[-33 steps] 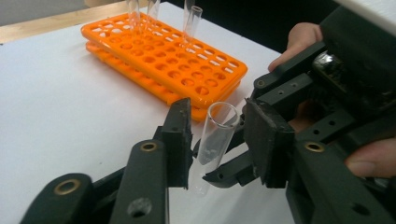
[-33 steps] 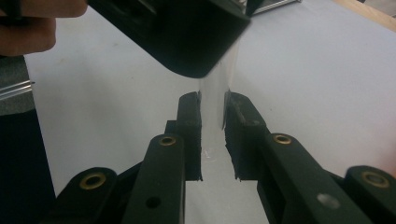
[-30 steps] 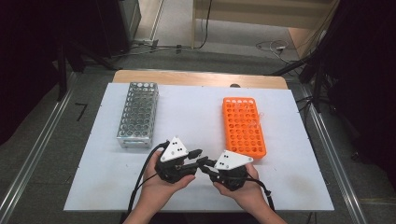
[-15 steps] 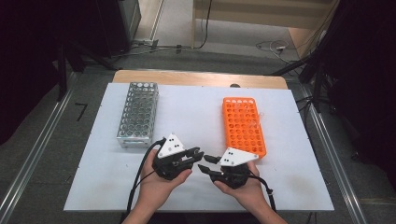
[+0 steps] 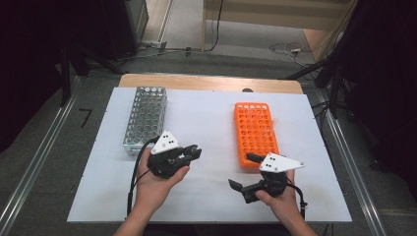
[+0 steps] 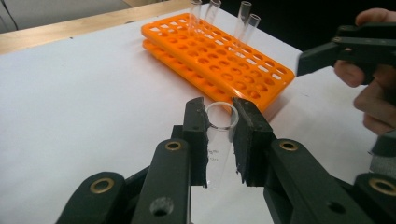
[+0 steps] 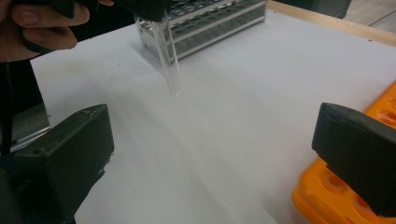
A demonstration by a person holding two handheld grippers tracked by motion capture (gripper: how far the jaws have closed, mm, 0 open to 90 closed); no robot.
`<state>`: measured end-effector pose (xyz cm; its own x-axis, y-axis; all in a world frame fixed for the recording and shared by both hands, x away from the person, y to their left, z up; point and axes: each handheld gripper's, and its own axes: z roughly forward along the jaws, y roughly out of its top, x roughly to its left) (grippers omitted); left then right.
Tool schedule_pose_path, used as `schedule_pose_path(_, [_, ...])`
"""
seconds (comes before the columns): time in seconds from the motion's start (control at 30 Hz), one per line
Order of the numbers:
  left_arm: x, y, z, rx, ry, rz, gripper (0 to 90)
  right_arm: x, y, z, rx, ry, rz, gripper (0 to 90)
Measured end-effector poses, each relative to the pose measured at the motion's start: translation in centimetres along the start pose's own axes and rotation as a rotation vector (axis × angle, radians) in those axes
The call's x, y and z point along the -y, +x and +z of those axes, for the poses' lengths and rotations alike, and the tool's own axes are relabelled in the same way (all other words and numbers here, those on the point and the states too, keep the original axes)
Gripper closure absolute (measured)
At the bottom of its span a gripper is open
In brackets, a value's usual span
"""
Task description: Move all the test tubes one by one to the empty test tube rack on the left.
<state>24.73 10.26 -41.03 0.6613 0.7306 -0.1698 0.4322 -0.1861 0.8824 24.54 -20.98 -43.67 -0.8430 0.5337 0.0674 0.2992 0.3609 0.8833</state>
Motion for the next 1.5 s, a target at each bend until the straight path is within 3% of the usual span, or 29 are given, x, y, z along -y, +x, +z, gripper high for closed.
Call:
schedule_pose_path(0.47, [-2.1, 3.6, -0.9, -0.089, -0.001, 0.015, 75.4, 3.3, -3.4, -5.4, 0.097, -0.052, 0.075, 0.0])
schedule_pose_path(0.7, [-3.1, 6.0, -1.3, -0.123, -0.016, -0.015, 75.4, 4.9, -5.0, -7.2, 0.145, -0.054, 0.099, 0.0])
schedule_pose_path(0.93, [-4.2, 8.3, -1.3, -0.16, -0.023, -0.036, 75.5, 5.9, -6.3, -7.8, 0.177, -0.05, 0.124, 0.0])
schedule_pose_path(1.2, [-5.3, 11.1, -0.9, -0.202, -0.024, -0.062, 75.4, 6.2, -6.7, -7.9, 0.179, -0.045, 0.128, 0.0])
schedule_pose_path(1.5, [-7.2, 13.7, -0.2, -0.249, -0.028, -0.051, 75.5, 6.5, -7.0, -7.8, 0.183, -0.044, 0.122, 0.0])
